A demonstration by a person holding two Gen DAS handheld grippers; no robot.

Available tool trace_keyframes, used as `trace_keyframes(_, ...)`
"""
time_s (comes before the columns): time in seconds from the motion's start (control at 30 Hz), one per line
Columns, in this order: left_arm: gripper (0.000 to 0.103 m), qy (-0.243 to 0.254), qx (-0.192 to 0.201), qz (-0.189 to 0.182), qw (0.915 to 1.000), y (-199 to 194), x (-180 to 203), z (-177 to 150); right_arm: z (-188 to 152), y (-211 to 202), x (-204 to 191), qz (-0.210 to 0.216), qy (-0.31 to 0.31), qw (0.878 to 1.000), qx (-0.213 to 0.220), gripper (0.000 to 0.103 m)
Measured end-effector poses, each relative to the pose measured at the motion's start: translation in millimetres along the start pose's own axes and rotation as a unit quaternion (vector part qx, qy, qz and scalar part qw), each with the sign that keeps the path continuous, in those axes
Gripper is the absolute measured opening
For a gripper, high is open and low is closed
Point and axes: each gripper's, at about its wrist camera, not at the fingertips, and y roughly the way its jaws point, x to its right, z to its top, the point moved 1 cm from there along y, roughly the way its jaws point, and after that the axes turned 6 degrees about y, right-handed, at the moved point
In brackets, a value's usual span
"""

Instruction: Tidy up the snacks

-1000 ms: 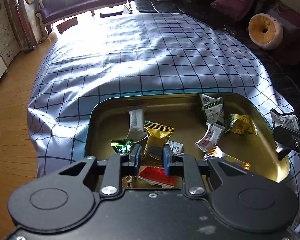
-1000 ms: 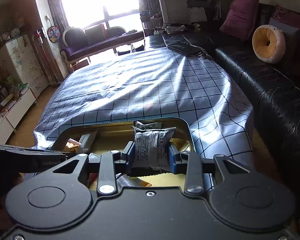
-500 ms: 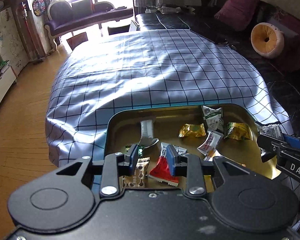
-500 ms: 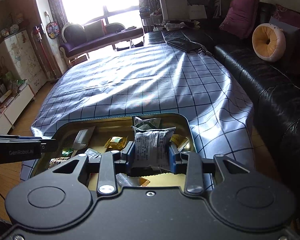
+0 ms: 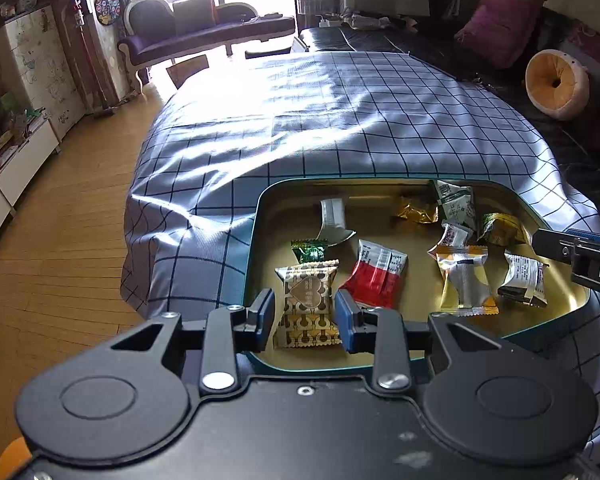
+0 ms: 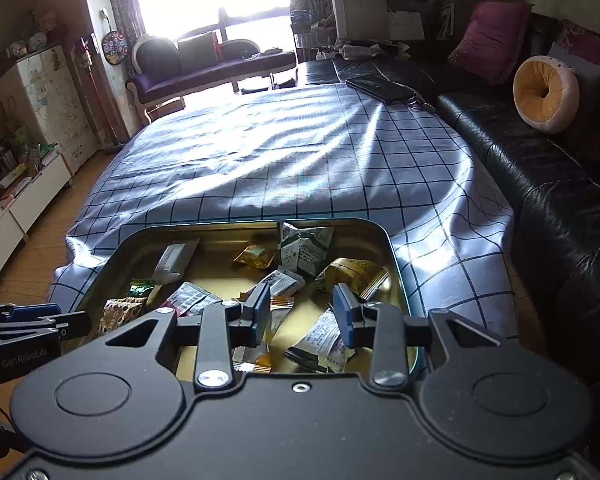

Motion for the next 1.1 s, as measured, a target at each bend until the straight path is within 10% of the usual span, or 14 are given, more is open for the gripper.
trace_keyframes(1.1, 0.035, 0.004, 0.019, 0.025, 0.9995, -2, 9, -25, -40, -10, -14, -0.003, -0.027, 1.0, 0.006, 0.044)
